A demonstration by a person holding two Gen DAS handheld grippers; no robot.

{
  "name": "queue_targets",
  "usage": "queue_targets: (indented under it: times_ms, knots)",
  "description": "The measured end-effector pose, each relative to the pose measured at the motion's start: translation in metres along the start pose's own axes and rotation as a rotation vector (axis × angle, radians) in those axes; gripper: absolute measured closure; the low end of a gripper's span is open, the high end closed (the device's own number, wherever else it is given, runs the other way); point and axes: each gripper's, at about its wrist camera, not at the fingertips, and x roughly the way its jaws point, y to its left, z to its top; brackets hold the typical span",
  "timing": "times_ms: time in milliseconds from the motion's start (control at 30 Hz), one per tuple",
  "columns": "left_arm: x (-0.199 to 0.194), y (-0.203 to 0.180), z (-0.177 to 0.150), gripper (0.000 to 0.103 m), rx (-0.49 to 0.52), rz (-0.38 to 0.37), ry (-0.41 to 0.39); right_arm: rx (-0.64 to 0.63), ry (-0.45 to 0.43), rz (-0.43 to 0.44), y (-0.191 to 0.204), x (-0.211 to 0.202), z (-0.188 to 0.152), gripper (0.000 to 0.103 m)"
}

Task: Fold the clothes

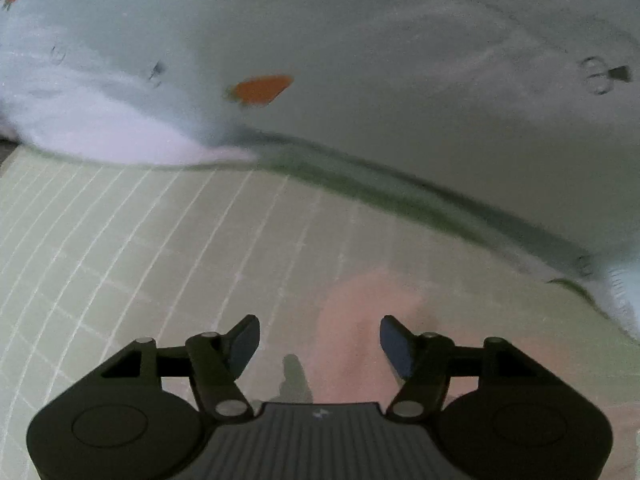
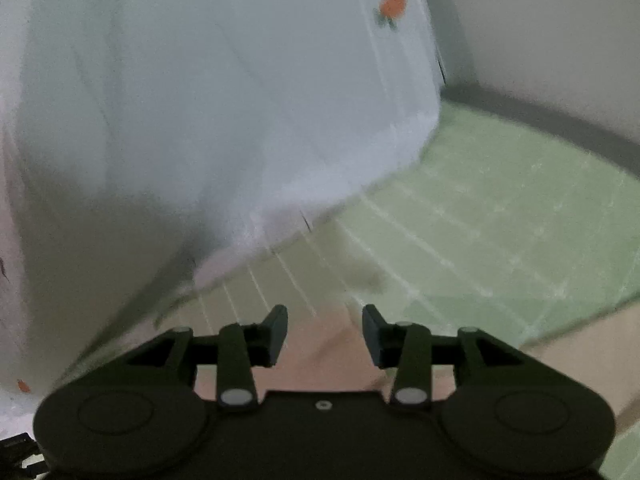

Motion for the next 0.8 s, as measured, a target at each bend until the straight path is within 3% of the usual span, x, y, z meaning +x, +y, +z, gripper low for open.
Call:
queue_targets:
  times_ms: [133,300,333,400,433,500,567,700,800]
  knots:
    - [0.017,0.012,-0.007,0.035,-0.036,-0.054,0.051,-0.005,0.064,-0.045,-0.004,0.021,-0.016,0.055]
    - [0.029,-0.001,-0.01,0.037,0.011,-0.087,0.049,-0.008,0.043,-0.11,-0.002,0.035,-0.027,0.044]
    - [0.031,-0.004,-0.011,0.042,0.02,-0.079,0.046,-0.011,0.041,-0.112,-0.001,0.036,-0.027,0.044]
    - [0.034,-0.007,-0.012,0.07,0.021,-0.068,0.034,-0.025,0.04,-0.112,0.0,0.038,-0.027,0.045]
    - [0.037,-0.007,-0.012,0.095,0.019,-0.065,0.026,-0.034,0.038,-0.113,0.001,0.038,-0.027,0.051]
    - [0.037,-0.007,-0.012,0.097,0.008,-0.055,0.008,-0.053,0.035,-0.115,0.003,0.039,-0.03,0.064]
    - [0.042,-0.003,-0.008,0.098,-0.018,-0.059,0.0,-0.073,0.032,-0.117,0.005,0.04,-0.032,0.093]
    - [0.045,0.008,0.0,0.098,-0.069,-0.082,-0.001,-0.09,0.022,-0.12,0.007,0.04,-0.035,0.095]
    - [0.043,0.01,0.002,0.093,-0.074,-0.086,0.016,-0.183,0.026,-0.153,0.019,0.043,-0.037,0.095]
